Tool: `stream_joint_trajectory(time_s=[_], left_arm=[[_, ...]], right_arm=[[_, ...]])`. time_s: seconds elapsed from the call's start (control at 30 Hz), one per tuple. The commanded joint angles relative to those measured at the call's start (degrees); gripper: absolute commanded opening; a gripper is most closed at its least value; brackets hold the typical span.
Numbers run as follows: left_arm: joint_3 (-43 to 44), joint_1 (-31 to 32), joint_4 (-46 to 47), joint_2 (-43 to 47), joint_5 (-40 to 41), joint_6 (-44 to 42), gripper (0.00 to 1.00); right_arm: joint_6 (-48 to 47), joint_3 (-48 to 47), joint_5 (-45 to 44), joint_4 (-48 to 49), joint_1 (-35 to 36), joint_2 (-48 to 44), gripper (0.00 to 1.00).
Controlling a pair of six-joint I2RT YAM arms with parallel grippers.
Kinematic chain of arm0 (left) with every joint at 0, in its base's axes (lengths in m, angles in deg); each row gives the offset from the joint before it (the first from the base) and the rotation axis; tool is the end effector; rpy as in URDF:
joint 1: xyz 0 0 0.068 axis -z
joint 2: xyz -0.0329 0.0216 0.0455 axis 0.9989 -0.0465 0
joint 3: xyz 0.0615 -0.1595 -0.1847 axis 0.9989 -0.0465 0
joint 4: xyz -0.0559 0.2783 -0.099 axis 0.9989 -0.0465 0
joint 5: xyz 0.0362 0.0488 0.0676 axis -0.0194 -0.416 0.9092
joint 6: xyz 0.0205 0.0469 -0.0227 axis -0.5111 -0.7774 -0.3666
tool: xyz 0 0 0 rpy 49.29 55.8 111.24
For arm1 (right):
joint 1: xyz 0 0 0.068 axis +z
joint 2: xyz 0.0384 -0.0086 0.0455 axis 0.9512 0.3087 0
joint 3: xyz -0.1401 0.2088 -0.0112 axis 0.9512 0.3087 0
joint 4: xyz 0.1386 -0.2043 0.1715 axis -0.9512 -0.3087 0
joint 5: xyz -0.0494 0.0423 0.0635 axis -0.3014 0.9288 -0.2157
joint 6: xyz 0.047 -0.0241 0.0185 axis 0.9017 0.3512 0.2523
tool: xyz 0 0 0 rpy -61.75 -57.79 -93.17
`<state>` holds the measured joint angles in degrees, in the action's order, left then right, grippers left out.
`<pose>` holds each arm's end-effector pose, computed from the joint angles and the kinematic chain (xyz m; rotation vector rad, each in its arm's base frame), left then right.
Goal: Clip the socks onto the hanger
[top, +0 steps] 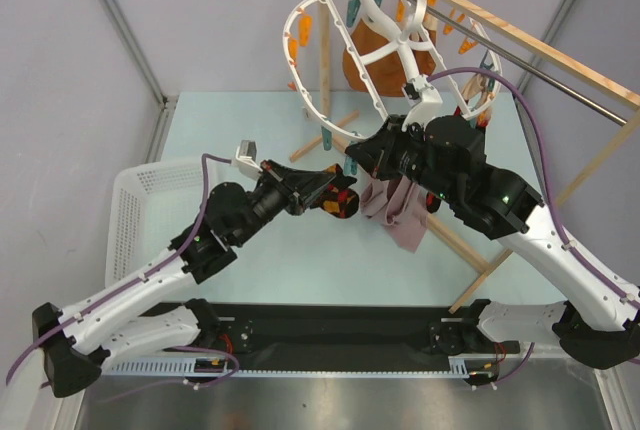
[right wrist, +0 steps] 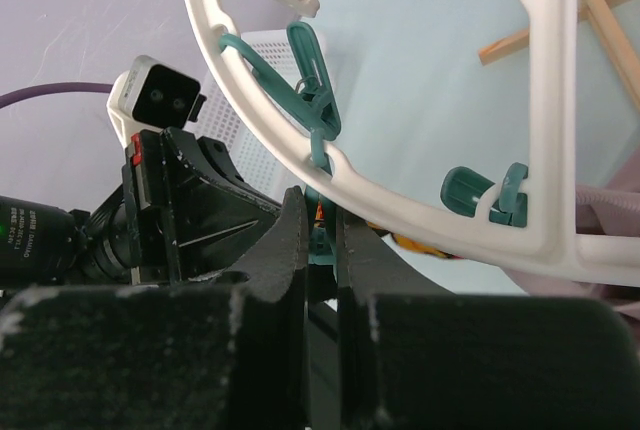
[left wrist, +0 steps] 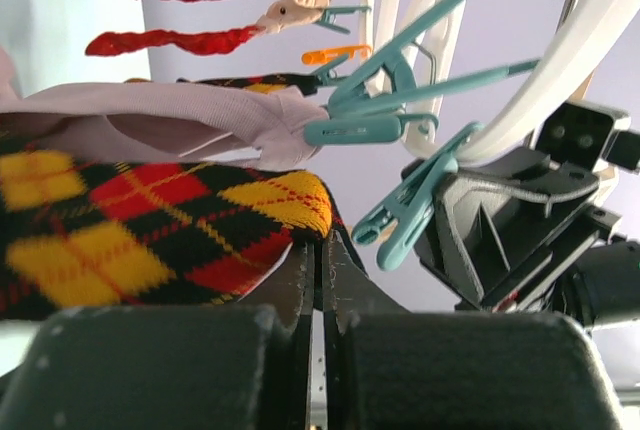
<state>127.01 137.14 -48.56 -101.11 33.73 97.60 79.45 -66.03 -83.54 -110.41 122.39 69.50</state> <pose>0.1785 -0.2057 0.3376 -0.6008 1.7254 -1.6927 0.1842 0.2133 0.4707 -0.1950 1.8475 0.8882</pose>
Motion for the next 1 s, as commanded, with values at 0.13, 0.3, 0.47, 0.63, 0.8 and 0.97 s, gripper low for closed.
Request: stream_joint_trajectory(time_s=[0.13, 0.3, 0.47, 0.63, 0.8, 0.97], left_arm=[[2.3, 1.2, 6.2, -1.4, 3.9, 2.5, 0.00], [2.0, 1.1, 8.0, -1.5, 4.1, 2.3, 0.00], [2.3, 1.1, 8.9, -2.3, 3.8, 2.4, 0.00], [2.5, 1.3, 9.7, -3.8, 3.1, 2.7, 0.00], [2.4, 1.3, 10.7, -4.2, 3.2, 3.1, 0.00], [3.3, 1.3, 11.8, -5.0, 2.5, 2.8, 0.00]], right_arm=[[1.0, -2.1, 0.5, 1.1, 0.0, -0.8, 0.00], [1.1, -2.1, 0.6, 0.8, -0.1, -0.9, 0.00], [1.4, -2.0, 0.8, 1.2, -0.1, -0.9, 0.00], [1.5, -2.1, 1.0, 1.2, -0.1, -1.0, 0.00], [1.6, -1.9, 1.2, 1.2, 0.0, -1.2, 0.00], [1.3, -1.9, 1.0, 1.1, -0.1, -1.3, 0.00]])
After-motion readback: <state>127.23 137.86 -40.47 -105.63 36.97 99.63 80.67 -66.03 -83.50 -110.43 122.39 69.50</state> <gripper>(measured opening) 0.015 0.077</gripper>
